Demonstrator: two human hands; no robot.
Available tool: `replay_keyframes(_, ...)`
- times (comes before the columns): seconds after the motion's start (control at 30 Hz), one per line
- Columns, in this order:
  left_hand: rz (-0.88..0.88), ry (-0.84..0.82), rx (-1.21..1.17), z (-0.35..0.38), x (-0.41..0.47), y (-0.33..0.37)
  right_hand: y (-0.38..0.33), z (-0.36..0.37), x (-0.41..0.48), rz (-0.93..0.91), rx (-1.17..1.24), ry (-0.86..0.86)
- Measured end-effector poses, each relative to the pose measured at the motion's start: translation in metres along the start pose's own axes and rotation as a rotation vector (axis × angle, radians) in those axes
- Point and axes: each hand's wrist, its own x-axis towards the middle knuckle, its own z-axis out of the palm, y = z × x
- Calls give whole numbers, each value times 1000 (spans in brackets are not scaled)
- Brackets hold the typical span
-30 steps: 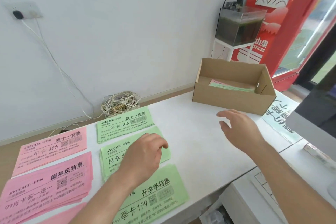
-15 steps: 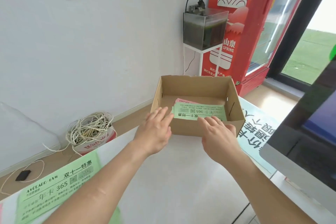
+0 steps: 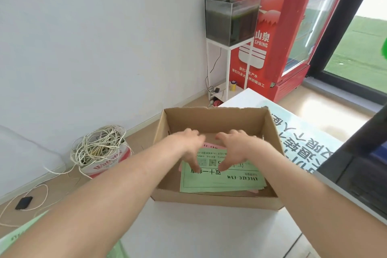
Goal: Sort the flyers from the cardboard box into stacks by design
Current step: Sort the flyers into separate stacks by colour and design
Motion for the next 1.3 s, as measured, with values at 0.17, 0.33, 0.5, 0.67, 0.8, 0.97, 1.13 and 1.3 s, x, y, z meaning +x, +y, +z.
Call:
replay_keyframes(0.17, -28, -39, -55, 15, 28, 0, 3, 20, 36, 28, -103, -85)
replay_keyframes(0.33, -36, 7, -106, 17, 28, 3, 2, 19, 47, 32, -73, -101)
replay_keyframes(0.5, -33, -43, -254, 17, 26, 3, 0, 17, 46, 82, -39, -22)
replay_keyframes(0.67, -45, 362, -405, -33, -20, -5, 2, -3, 9, 92, 142, 365)
replay_keyframes(0.8, -106, 761, -592, -64, -99, -27, -14, -7, -59, -20, 313, 987)
replay_keyframes(0.97, -143, 1016, -1242, -35, -195, -34, -52, 59, -120, -326, 502, 713)
replay_keyframes(1.13, -147, 677, -1361, 39, -251, -28, -58, 118, -101, -218, 366, 593)
replay_keyframes(1.3, -221, 464, -1309, 96, -246, -27, -27, 94, -73, -104, 421, 573)
